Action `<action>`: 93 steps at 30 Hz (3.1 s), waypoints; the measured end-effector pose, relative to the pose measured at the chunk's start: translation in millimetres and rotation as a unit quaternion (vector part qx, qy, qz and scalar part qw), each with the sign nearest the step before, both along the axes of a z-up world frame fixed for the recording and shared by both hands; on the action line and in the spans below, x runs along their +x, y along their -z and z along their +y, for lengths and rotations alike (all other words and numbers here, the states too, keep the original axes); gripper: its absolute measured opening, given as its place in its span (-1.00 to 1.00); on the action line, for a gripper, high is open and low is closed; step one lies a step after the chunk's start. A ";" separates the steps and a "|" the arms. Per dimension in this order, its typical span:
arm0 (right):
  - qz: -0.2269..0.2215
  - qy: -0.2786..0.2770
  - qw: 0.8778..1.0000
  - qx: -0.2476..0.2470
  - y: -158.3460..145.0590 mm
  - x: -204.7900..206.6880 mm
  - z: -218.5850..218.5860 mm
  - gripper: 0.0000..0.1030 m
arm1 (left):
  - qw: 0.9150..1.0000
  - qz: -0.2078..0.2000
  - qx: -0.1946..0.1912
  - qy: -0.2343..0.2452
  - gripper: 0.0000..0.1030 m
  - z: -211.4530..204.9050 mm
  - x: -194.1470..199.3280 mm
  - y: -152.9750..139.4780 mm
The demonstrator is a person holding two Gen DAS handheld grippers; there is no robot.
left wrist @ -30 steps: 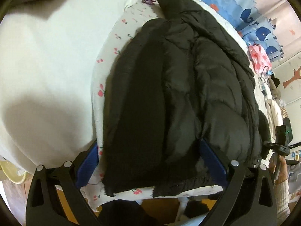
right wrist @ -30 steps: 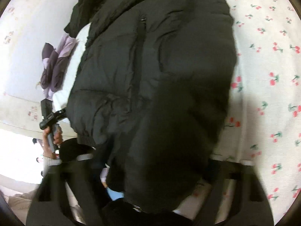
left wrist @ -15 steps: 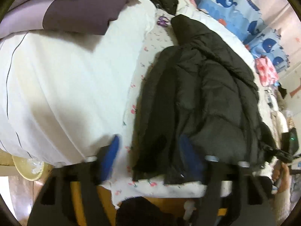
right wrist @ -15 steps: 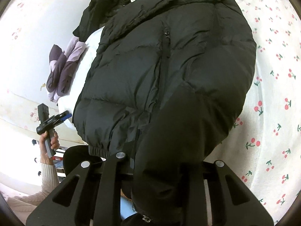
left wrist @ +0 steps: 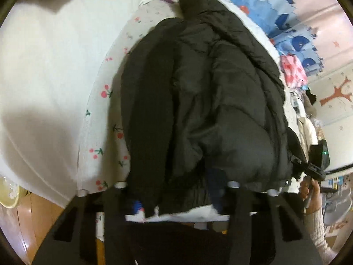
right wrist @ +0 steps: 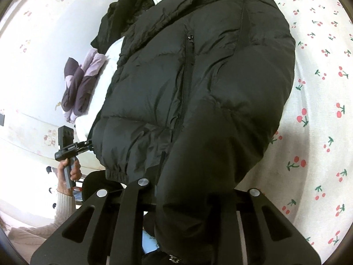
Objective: Fold large clothes
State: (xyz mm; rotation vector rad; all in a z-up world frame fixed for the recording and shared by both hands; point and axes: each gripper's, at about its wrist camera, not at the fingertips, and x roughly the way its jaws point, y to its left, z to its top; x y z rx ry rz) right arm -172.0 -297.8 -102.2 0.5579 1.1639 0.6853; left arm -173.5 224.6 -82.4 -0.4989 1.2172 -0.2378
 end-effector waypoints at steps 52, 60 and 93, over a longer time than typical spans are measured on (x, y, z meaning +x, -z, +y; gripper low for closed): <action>-0.119 0.068 0.987 -0.082 -88.0 82.2 -74.0 0.69 | 0.980 -0.171 -0.038 0.093 0.38 -186.9 130.3 -82.4; -0.021 0.154 0.979 -0.131 -38.6 80.9 -112.4 0.32 | 0.992 -0.082 -0.025 0.093 0.46 -185.9 158.9 -31.4; -0.083 0.046 0.989 0.112 -50.4 -213.2 -107.8 -0.78 | 0.988 -0.053 -0.121 0.079 -0.39 -86.2 -130.6 -20.0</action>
